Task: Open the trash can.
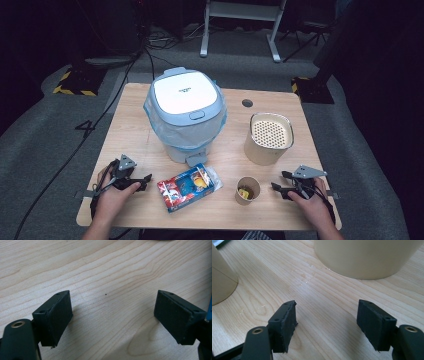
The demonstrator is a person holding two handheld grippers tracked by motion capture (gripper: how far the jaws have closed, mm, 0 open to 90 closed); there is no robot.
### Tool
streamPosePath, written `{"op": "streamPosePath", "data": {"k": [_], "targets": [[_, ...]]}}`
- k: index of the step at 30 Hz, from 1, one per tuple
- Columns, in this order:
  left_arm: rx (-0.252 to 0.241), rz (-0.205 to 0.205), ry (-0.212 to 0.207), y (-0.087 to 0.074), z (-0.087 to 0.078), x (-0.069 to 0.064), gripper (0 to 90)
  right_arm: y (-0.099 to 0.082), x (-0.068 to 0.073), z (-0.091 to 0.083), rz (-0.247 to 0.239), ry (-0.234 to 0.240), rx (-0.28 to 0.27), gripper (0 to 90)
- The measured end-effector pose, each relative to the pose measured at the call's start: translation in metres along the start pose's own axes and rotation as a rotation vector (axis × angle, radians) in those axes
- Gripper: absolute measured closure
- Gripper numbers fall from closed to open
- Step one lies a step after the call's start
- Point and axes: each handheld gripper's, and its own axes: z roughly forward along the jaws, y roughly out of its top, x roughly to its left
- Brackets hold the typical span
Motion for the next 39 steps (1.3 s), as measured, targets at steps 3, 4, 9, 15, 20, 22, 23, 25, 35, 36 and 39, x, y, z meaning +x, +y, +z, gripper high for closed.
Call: {"op": "streamPosePath", "data": {"k": [3,4,9,15,20,22,23,25,35,36,39], "targets": [[0.002,-0.002,-0.002,0.0,0.0,0.0,15.2,0.0,0.0,0.0,0.0,-0.001,0.0,32.1],[0.002,-0.003,-0.002,0.0,0.0,0.0,15.2,0.0,0.0,0.0,0.0,-0.001,0.0,32.0],[0.003,-0.007,-0.002,0.0,0.0,-0.001,15.2,0.0,0.0,0.0,0.001,-0.001,0.0,31.8],[0.002,-0.011,0.003,0.0,0.0,-0.001,15.5,0.0,0.0,0.0,0.002,-0.001,0.0,31.8],[-0.01,-0.015,0.013,0.0,-0.001,0.0,22.5,0.0,0.0,0.0,0.002,-0.002,0.002,31.8],[-0.017,-0.018,0.015,0.0,-0.001,0.001,25.4,0.0,0.0,0.0,0.002,-0.002,0.001,31.7],[-0.01,-0.011,0.015,0.001,-0.002,0.002,27.8,0.0,0.0,0.0,0.002,-0.002,0.002,31.7],[-0.005,-0.015,0.014,0.002,-0.002,0.002,34.4,0.0,0.0,0.0,0.003,-0.002,0.002,31.7],[-0.008,0.017,-0.076,0.02,-0.023,0.003,48.2,0.0,-0.001,0.001,0.001,-0.002,0.001,31.3],[-0.011,0.018,-0.078,0.022,-0.025,0.002,48.7,0.0,-0.001,0.001,0.0,-0.001,0.001,31.2],[-0.021,0.036,-0.091,0.029,-0.033,-0.002,51.9,0.001,-0.002,0.001,-0.004,0.003,0.002,31.2]]}}
